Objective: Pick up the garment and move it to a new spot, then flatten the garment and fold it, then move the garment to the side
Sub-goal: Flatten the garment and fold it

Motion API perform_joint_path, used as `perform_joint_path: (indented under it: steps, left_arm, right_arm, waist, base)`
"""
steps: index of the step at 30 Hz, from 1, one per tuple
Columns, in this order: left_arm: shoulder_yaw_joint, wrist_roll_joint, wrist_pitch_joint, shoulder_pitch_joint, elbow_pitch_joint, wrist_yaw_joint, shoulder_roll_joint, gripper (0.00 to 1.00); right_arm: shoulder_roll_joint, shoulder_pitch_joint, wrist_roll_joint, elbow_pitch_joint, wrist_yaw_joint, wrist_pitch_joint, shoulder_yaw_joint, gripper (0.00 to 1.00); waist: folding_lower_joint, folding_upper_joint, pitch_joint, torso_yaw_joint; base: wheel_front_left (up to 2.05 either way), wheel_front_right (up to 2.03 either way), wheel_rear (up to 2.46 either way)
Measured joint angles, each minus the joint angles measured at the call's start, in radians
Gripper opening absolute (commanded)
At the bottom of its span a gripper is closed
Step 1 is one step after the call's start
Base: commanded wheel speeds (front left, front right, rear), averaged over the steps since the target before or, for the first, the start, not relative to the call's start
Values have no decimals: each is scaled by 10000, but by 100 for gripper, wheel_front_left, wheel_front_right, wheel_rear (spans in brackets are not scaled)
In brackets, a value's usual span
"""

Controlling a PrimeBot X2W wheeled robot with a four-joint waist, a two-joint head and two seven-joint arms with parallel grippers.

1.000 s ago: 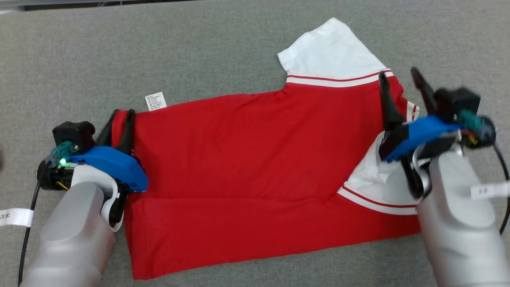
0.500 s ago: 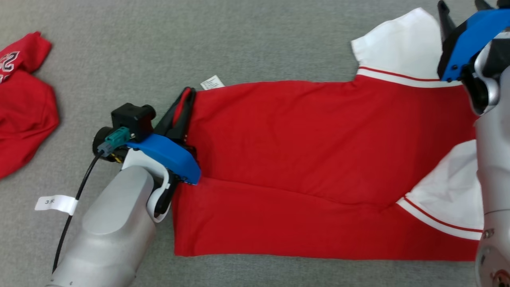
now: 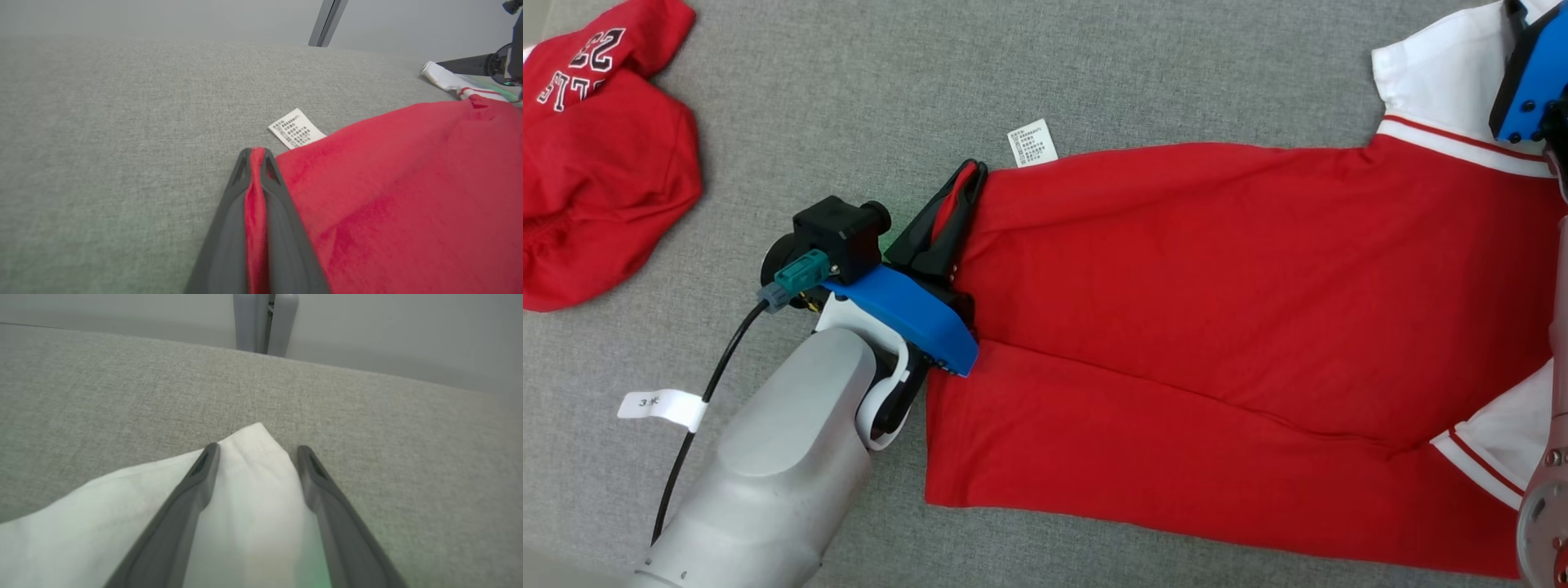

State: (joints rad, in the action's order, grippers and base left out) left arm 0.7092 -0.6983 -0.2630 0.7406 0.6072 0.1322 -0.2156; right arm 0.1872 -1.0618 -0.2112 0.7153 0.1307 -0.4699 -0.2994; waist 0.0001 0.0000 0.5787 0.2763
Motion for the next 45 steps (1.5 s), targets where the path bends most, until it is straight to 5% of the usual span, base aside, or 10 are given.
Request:
perform_joint_path:
  steps: [1,3,16,25,36,45]
  left_arm:
    - [2,-25,0,3,-23,0,-10,0]
    - [8,-58,-2,6,-38,0,-38,0]
    - [-1016,301,2,-151,180,0,-328,0]
    - [-2171,1032,2,-852,360,0,-428,0]
    - [-3041,2351,2,-2359,40,0,-297,0]
    - [-3361,2807,2,-4048,-211,0,-67,0]
  right_arm:
    - [-23,1,-48,-56,0,-8,0,68]
    - [-58,14,-148,-161,0,2,21,0]
    - [-888,292,-663,-1087,2,3139,-719,0]
    - [-1129,1760,974,-1156,2,5049,-52,0]
    - [-1168,5256,3615,-2399,0,5917,872,0]
    - [-1239,7524,4554,-2462,0,6048,941,0]
  waist:
    - [0,0,23,19]
    - [0,0,31,14]
    - [0,0,-265,-620]
    - [-1,0,-1213,-1481]
    - [-3,0,-2816,-2180]
    - [-4,0,-3899,-2547]
  base:
    - [0,0,0]
    - [0,0,0]
    - [0,0,0]
    - [0,0,0]
    - [0,0,0]
    - [0,0,0]
